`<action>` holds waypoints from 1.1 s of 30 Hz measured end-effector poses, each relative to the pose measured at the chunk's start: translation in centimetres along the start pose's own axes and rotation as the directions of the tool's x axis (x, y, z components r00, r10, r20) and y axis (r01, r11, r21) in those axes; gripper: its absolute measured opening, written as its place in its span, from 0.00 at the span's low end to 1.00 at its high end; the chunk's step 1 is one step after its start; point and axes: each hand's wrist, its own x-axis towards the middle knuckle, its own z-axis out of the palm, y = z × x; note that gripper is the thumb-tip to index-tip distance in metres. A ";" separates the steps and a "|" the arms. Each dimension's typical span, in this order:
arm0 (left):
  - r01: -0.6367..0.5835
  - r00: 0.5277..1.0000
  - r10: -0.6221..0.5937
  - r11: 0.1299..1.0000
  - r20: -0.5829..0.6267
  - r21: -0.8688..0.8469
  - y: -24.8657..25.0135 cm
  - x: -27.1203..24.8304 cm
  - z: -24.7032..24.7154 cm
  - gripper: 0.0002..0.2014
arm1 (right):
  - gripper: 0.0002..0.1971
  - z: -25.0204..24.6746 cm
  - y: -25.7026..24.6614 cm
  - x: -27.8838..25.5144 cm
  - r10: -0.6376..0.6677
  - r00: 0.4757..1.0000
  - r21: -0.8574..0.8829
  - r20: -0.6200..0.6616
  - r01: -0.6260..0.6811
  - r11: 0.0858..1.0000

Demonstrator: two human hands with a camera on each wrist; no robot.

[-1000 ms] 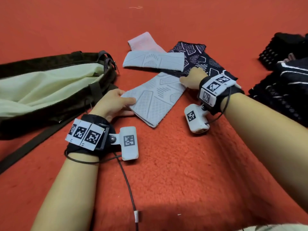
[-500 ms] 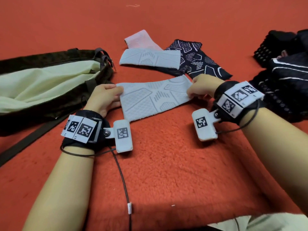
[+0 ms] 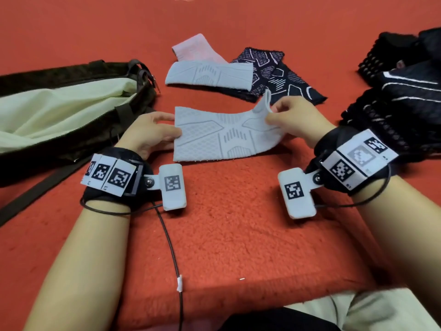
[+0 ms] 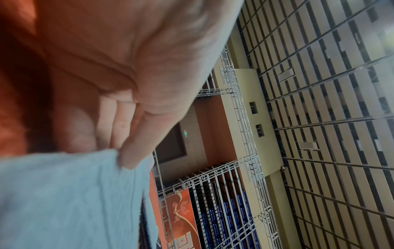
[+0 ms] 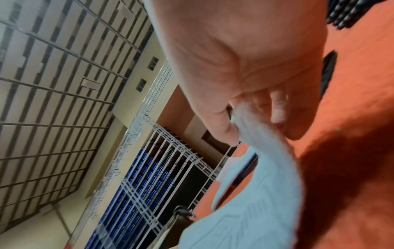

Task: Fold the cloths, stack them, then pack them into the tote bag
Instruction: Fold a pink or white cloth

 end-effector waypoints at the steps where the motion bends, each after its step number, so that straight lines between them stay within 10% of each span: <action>1: 0.001 1.000 -0.001 1.000 0.001 -0.007 -0.1 0.1 0.0 0.12 | 0.10 0.4 -0.6 0.0 -0.040 0.999 0.010 -0.002 0.040 0.999; 13: 0.016 1.000 -0.016 1.000 0.017 0.006 -0.3 0.4 0.0 0.15 | 0.04 5.5 -4.9 0.2 -0.176 0.968 -0.349 0.178 0.229 0.909; 23: 0.015 0.999 -0.015 1.000 0.037 0.011 -0.5 0.5 -0.2 0.10 | 0.14 4.7 -4.3 0.6 -0.177 0.898 -0.232 0.403 0.287 0.929; 33: 0.039 0.999 -0.039 0.999 0.025 0.024 -0.3 0.4 -0.1 0.14 | 0.39 3.0 -2.5 1.6 -0.174 0.802 -0.550 0.572 0.532 0.644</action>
